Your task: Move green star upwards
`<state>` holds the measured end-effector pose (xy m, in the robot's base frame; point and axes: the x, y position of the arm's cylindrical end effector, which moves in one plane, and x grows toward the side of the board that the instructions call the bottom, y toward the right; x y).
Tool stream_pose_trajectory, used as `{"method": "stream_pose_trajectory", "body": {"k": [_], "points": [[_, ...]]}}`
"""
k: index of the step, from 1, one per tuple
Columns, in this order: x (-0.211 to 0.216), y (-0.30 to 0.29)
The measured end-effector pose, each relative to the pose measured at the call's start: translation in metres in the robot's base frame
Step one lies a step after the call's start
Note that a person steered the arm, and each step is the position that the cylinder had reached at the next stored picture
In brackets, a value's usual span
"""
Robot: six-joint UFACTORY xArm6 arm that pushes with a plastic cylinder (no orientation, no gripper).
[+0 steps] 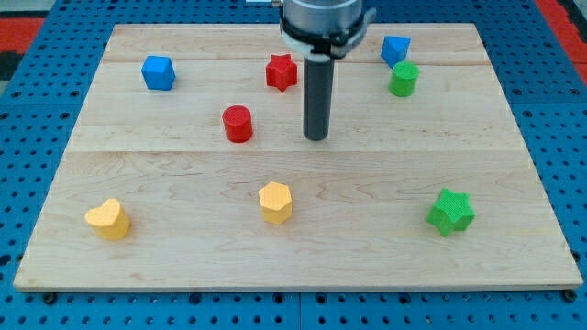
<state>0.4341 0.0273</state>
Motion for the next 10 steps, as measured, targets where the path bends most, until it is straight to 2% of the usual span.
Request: {"method": "stream_pose_trajectory", "body": {"k": [1, 3, 4, 7, 9, 10], "points": [[0.033, 0.024], [0.113, 0.029], [0.138, 0.055], [0.140, 0.166], [0.128, 0.184], [0.117, 0.159]]}}
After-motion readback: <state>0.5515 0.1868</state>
